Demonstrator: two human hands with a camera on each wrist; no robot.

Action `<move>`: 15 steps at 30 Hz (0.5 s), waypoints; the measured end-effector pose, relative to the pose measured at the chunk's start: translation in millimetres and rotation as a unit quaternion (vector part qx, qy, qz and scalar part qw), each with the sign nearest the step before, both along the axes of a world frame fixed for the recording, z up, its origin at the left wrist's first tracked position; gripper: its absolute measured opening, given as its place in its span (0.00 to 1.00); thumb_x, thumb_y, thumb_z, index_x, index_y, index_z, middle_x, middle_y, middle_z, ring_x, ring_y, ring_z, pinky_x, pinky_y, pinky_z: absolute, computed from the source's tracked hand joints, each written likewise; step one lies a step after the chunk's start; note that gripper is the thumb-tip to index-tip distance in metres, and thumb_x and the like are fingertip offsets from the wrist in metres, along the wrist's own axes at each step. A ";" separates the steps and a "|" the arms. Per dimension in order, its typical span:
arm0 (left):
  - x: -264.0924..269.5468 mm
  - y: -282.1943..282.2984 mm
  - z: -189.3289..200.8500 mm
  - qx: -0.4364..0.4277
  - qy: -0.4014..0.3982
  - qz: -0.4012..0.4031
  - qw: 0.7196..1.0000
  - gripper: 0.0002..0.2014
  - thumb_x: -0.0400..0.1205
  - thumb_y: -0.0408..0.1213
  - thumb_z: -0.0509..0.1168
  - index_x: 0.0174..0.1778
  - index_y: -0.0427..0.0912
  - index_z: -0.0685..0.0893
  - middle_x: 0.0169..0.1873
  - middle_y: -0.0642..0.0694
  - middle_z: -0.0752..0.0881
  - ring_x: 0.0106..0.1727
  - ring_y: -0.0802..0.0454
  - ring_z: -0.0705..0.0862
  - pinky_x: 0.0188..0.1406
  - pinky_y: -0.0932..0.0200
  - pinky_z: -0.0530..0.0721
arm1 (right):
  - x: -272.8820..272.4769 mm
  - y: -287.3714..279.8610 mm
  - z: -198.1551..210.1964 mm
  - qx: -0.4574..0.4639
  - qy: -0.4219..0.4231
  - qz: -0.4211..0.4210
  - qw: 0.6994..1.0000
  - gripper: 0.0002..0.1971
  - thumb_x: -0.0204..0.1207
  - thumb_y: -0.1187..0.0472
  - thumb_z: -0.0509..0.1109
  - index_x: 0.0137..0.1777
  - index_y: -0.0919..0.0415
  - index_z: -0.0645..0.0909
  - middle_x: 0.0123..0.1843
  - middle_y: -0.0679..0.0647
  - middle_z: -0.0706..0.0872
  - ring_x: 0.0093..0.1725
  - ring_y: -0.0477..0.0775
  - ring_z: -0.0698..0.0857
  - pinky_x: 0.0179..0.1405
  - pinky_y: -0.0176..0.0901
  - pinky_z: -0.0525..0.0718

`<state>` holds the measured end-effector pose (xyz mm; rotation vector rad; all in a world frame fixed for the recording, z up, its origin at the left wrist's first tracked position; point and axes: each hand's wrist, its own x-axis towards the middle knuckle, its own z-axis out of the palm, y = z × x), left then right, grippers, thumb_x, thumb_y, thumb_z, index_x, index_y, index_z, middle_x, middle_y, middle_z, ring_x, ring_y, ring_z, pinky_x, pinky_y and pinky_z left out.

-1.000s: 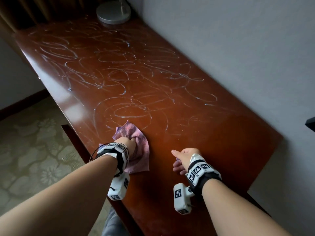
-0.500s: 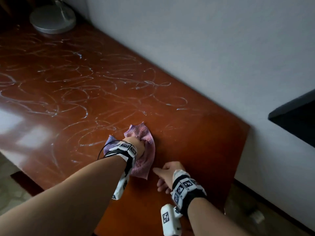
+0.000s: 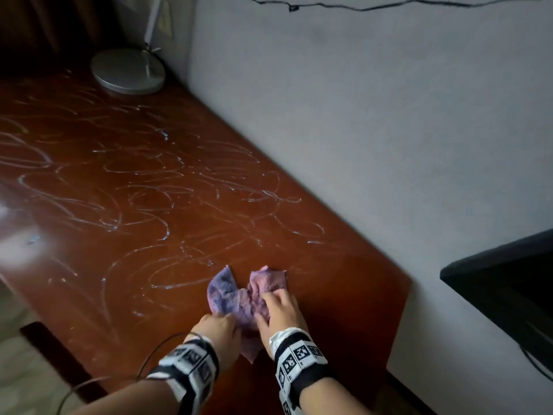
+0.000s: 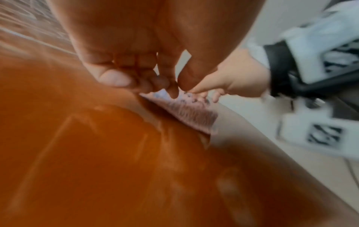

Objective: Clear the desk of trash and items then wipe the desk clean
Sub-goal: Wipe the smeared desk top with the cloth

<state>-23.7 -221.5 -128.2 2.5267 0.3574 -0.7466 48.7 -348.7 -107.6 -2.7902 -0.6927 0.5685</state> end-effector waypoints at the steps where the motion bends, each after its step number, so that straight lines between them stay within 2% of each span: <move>1: -15.0 2.6 -4.6 0.002 0.003 0.006 1.000 0.17 0.82 0.51 0.51 0.55 0.46 0.79 0.59 0.45 0.84 0.62 0.44 0.81 0.61 0.55 0.77 | 1.7 3.7 -1.5 -0.031 0.040 0.016 0.999 0.23 0.77 0.47 0.67 0.71 0.51 0.74 0.69 0.53 0.73 0.70 0.58 0.72 0.66 0.47 0.75; 3: -38.8 5.9 -8.6 0.005 0.036 -0.006 0.999 0.17 0.83 0.52 0.50 0.51 0.46 0.80 0.58 0.47 0.85 0.62 0.47 0.82 0.60 0.56 0.78 | 5.6 14.3 -2.8 -0.071 0.096 0.030 0.992 0.30 0.78 0.45 0.68 0.78 0.52 0.66 0.77 0.55 0.66 0.74 0.60 0.69 0.72 0.49 0.72; 6: -50.2 0.1 -9.8 0.018 0.049 -0.018 0.998 0.21 0.84 0.54 0.50 0.56 0.44 0.82 0.58 0.46 0.85 0.62 0.46 0.82 0.60 0.56 0.78 | 21.3 22.0 -14.6 -0.095 0.145 0.020 0.985 0.34 0.81 0.51 0.67 0.83 0.53 0.57 0.80 0.59 0.65 0.74 0.63 0.71 0.72 0.51 0.73; 9: -46.1 -9.8 -7.1 0.049 0.032 -0.024 0.998 0.20 0.85 0.54 0.49 0.60 0.46 0.79 0.62 0.46 0.82 0.65 0.43 0.78 0.63 0.53 0.74 | 52.3 4.4 -19.0 -0.120 0.125 -0.004 0.985 0.28 0.83 0.55 0.64 0.81 0.54 0.61 0.75 0.62 0.72 0.69 0.61 0.77 0.67 0.45 0.75; 12: -36.2 -27.3 -2.2 0.087 0.009 -0.007 0.996 0.20 0.84 0.56 0.51 0.64 0.48 0.73 0.64 0.46 0.75 0.67 0.43 0.71 0.64 0.49 0.70 | 78.8 -23.8 -11.5 -0.120 0.084 -0.072 0.987 0.19 0.82 0.55 0.66 0.70 0.58 0.72 0.64 0.62 0.80 0.59 0.59 0.82 0.57 0.41 0.77; 13: -33.6 -33.5 -0.4 0.101 0.003 0.008 0.995 0.21 0.83 0.57 0.53 0.65 0.48 0.72 0.64 0.46 0.73 0.66 0.43 0.70 0.64 0.49 0.69 | 81.4 -30.0 -11.4 -0.115 0.076 -0.088 0.987 0.16 0.82 0.55 0.67 0.67 0.59 0.74 0.60 0.62 0.81 0.55 0.59 0.82 0.54 0.41 0.78; 15: -33.7 -46.7 3.1 0.121 -0.011 0.042 0.992 0.26 0.80 0.60 0.58 0.68 0.47 0.69 0.68 0.44 0.68 0.69 0.42 0.66 0.66 0.48 0.67 | 75.3 -36.4 -12.9 -0.118 0.070 -0.086 0.987 0.15 0.81 0.54 0.67 0.64 0.59 0.74 0.57 0.62 0.82 0.54 0.60 0.83 0.51 0.41 0.79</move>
